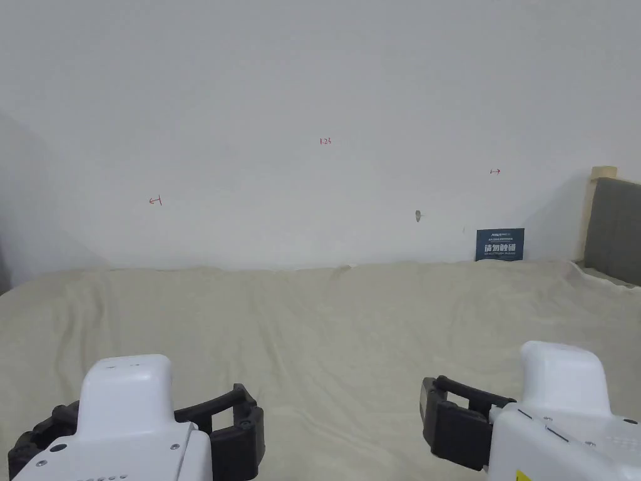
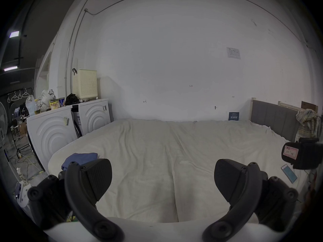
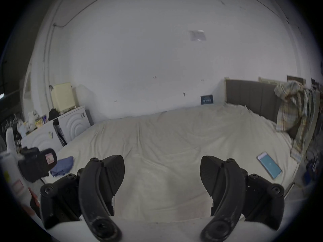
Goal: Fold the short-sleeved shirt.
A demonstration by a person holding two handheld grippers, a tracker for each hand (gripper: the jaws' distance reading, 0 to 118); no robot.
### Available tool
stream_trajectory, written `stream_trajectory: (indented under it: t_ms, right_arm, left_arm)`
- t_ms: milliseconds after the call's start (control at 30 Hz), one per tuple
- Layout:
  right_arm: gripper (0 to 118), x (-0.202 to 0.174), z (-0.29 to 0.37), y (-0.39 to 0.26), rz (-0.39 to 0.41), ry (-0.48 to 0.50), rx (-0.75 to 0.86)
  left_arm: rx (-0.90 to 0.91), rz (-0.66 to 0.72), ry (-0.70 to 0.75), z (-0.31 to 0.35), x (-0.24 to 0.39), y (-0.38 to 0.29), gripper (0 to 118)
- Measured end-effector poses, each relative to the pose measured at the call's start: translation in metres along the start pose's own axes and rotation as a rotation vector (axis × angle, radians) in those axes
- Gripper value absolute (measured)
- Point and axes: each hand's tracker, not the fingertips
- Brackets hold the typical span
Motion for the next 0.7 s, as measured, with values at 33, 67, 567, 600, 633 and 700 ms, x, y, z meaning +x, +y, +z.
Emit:
stream_trajectory:
  t_ms: [33, 67, 567, 600, 633, 700]
  right_arm:
    - [90, 0.001, -0.001, 0.002, -0.010, -0.012, -0.005]
    - [90, 0.003, -0.002, 0.003, -0.008, -0.007, -0.004]
    - [90, 0.001, -0.006, -0.003, 0.036, 0.043, -0.034]
    - [90, 0.002, -0.006, -0.005, 0.031, 0.045, -0.014]
    - [90, 0.002, -0.005, -0.007, 0.049, 0.055, 0.044]
    - [90, -0.003, -0.005, -0.006, 0.083, -0.007, 0.019]
  left_arm:
    - [-0.001, -0.001, 0.005, 0.000, 0.000, 0.000, 116]
    - [-0.002, 0.000, 0.006, -0.001, 0.000, 0.001, 116]
    - [-0.013, -0.015, -0.010, -0.005, 0.006, -0.001, 116]
    - [-0.018, -0.015, -0.014, -0.005, 0.006, -0.001, 116]
    - [-0.019, -0.011, -0.020, -0.005, 0.006, -0.001, 116]
    - [-0.019, -0.008, -0.022, -0.006, 0.007, -0.001, 116]
